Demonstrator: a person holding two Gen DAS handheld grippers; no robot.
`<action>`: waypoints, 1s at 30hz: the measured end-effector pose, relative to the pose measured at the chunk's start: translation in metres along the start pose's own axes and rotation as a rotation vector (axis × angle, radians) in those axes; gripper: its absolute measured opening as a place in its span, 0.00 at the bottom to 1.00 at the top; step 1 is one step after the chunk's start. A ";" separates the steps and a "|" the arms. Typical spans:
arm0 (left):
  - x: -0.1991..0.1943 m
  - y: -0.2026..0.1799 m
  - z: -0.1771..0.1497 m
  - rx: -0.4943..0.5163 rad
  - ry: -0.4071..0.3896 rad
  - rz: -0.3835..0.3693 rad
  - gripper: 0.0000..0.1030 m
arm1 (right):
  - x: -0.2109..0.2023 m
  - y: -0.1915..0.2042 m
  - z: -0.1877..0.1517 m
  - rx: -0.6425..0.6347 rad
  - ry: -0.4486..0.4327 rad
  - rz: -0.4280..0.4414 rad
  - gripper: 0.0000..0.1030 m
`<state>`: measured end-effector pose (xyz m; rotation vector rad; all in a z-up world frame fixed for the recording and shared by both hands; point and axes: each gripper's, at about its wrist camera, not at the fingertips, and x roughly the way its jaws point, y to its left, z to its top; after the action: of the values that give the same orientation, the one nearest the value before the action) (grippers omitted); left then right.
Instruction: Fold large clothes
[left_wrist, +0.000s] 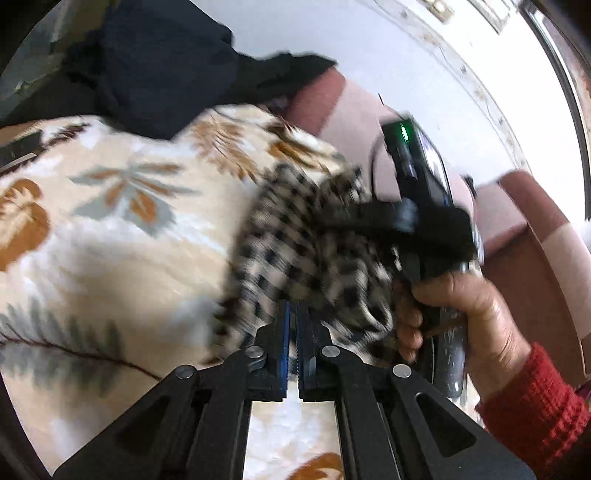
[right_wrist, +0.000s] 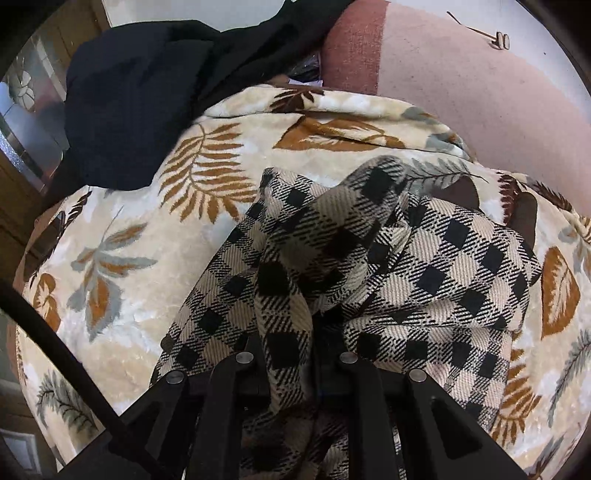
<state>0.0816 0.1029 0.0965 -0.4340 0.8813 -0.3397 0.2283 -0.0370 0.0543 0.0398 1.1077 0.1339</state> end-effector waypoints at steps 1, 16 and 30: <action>-0.006 0.006 0.004 -0.011 -0.027 0.019 0.02 | 0.001 0.000 0.001 0.006 0.000 0.005 0.16; -0.002 0.034 0.024 -0.120 -0.042 0.070 0.02 | -0.022 0.034 0.018 -0.086 -0.015 0.194 0.48; 0.003 0.034 0.022 -0.131 -0.035 0.055 0.02 | -0.052 0.003 -0.045 -0.014 -0.040 0.132 0.48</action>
<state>0.1048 0.1357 0.0904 -0.5345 0.8829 -0.2243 0.1652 -0.0426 0.0810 0.1033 1.0644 0.2583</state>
